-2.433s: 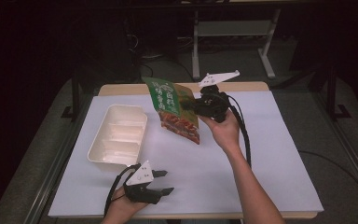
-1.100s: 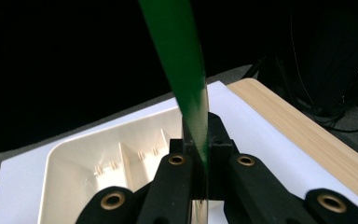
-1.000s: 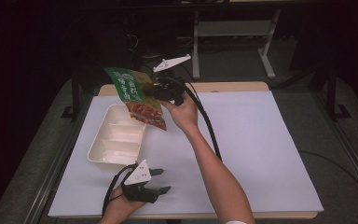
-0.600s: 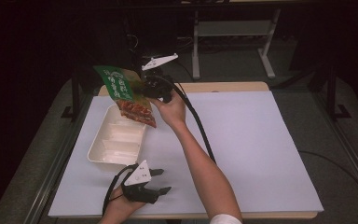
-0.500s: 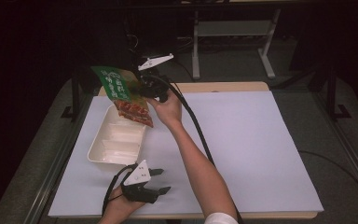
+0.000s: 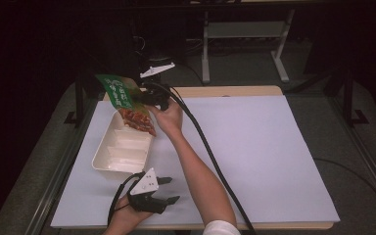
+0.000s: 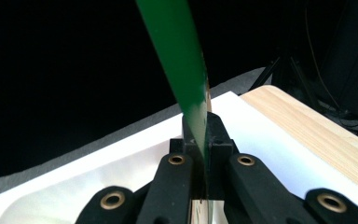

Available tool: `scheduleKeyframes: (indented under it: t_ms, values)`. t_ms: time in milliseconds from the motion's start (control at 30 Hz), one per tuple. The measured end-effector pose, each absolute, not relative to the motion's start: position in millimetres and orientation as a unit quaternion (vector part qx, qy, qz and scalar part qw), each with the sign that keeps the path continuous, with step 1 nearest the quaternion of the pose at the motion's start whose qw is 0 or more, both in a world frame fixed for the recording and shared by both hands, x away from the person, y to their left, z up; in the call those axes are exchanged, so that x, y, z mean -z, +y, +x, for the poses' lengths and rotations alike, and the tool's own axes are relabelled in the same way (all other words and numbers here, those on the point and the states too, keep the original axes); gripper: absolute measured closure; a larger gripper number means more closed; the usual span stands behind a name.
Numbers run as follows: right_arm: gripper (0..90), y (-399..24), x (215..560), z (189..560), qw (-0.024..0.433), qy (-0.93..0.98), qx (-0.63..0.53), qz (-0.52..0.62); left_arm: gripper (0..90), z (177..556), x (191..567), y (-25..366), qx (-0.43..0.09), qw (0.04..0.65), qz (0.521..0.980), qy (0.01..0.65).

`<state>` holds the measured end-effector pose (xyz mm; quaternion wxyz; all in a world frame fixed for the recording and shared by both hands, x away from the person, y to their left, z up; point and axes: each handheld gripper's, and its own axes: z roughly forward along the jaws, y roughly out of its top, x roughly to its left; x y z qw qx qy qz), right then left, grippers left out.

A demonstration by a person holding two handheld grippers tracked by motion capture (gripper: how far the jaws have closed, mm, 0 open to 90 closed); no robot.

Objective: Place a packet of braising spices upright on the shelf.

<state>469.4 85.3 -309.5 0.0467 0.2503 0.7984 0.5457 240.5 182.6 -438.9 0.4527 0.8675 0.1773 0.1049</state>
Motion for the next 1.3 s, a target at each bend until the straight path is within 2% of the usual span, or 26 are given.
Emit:
scheduleKeyframes:
  t_ms: [333,667,833,1300]
  values:
    - [90.0,84.1,317.3,481.0,0.034,0.773,-0.562,0.292,35.0,240.0,439.5,180.7,-0.104,0.452,0.869,0.175]
    - [90.0,92.7,326.3,483.9,0.055,0.776,-0.545,0.313,34.9,238.6,439.6,179.0,-0.103,0.451,0.87,0.173]
    - [90.0,93.8,332.0,487.8,0.05,0.775,-0.534,0.336,34.9,239.0,439.5,179.3,-0.104,0.452,0.869,0.174]
    - [89.0,86.3,344.9,485.0,0.035,0.78,-0.547,0.302,34.7,239.4,439.5,178.8,-0.106,0.447,0.872,0.17]
